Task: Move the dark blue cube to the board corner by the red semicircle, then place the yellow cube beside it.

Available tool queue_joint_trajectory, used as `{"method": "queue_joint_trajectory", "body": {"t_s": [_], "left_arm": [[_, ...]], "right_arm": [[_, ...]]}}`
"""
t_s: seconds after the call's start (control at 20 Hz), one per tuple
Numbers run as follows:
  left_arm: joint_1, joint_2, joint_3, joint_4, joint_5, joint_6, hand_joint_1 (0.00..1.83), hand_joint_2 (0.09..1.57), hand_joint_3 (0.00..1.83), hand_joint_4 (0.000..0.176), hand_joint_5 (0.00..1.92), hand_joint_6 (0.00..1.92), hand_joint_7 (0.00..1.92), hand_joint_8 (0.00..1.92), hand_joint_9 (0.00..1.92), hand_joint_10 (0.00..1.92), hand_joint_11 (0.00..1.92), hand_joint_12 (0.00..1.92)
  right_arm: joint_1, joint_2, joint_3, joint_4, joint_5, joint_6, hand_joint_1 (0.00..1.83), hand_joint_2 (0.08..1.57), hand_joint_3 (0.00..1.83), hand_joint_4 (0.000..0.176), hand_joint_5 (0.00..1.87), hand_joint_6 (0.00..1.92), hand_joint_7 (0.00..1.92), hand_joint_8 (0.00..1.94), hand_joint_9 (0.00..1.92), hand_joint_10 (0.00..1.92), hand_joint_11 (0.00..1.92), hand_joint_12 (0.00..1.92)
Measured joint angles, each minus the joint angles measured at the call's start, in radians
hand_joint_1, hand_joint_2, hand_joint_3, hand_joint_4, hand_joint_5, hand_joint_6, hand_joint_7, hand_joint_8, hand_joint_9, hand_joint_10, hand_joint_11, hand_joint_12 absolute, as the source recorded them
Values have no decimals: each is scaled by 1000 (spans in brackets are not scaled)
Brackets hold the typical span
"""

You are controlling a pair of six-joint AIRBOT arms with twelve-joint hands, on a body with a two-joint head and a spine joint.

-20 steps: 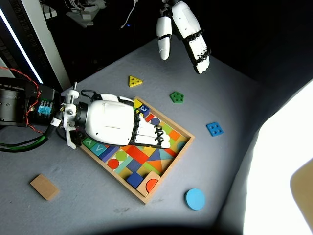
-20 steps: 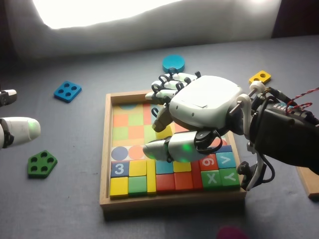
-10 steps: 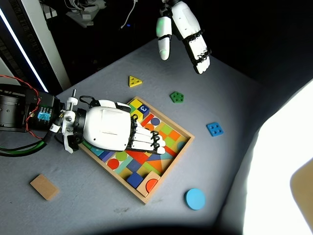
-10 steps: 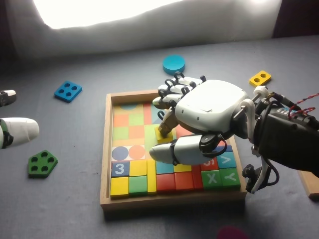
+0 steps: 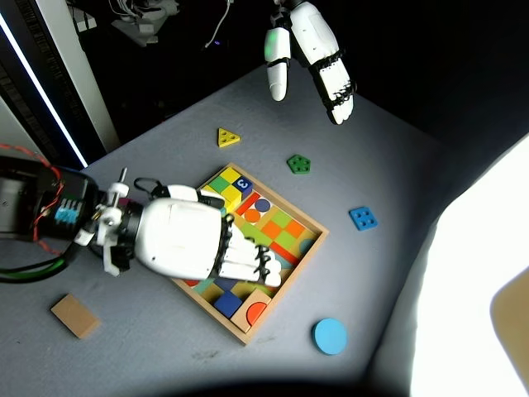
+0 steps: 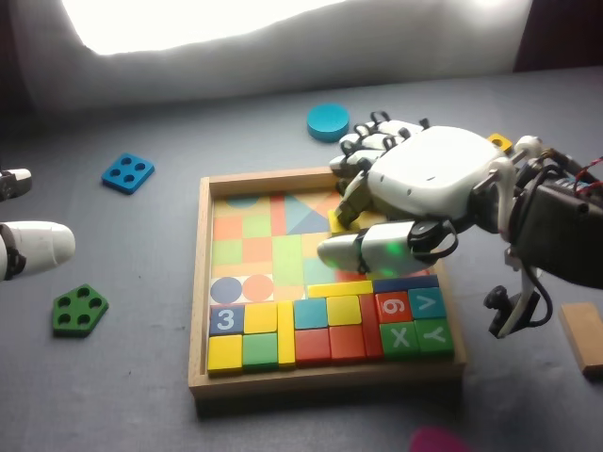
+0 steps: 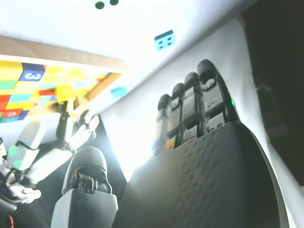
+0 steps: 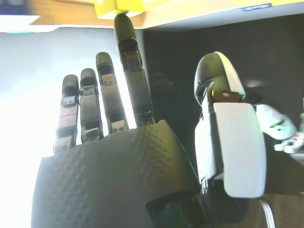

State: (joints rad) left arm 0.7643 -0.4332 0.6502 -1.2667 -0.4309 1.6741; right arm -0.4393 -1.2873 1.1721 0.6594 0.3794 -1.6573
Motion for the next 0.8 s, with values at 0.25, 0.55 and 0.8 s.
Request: {"method": "queue_joint_trajectory", "body": {"t_s": [0.25, 0.55, 0.8], "left_arm": [[0, 0, 0, 0, 0, 0, 0, 1215, 1, 8, 66, 1, 45, 2, 49, 5, 0, 246], [0, 0, 0, -1, -1, 0, 0, 1214, 0, 14, 63, 3, 47, 5, 39, 4, 0, 228], [0, 0, 0, 0, -1, 0, 0, 1219, 0, 15, 84, 6, 53, 3, 44, 4, 0, 227]], "right_arm": [[1, 18, 7, 23, -4, -16, 0, 1189, 0, 0, 836, 4, 265, 11, 90, 11, 0, 53], [1, 22, 37, 24, -3, -16, 0, 1190, 0, 0, 850, 6, 238, 0, 93, 6, 18, 9], [1, 29, 39, 25, -5, -18, 0, 1193, 1, 0, 821, 1, 246, 3, 87, 3, 2, 1]]}}
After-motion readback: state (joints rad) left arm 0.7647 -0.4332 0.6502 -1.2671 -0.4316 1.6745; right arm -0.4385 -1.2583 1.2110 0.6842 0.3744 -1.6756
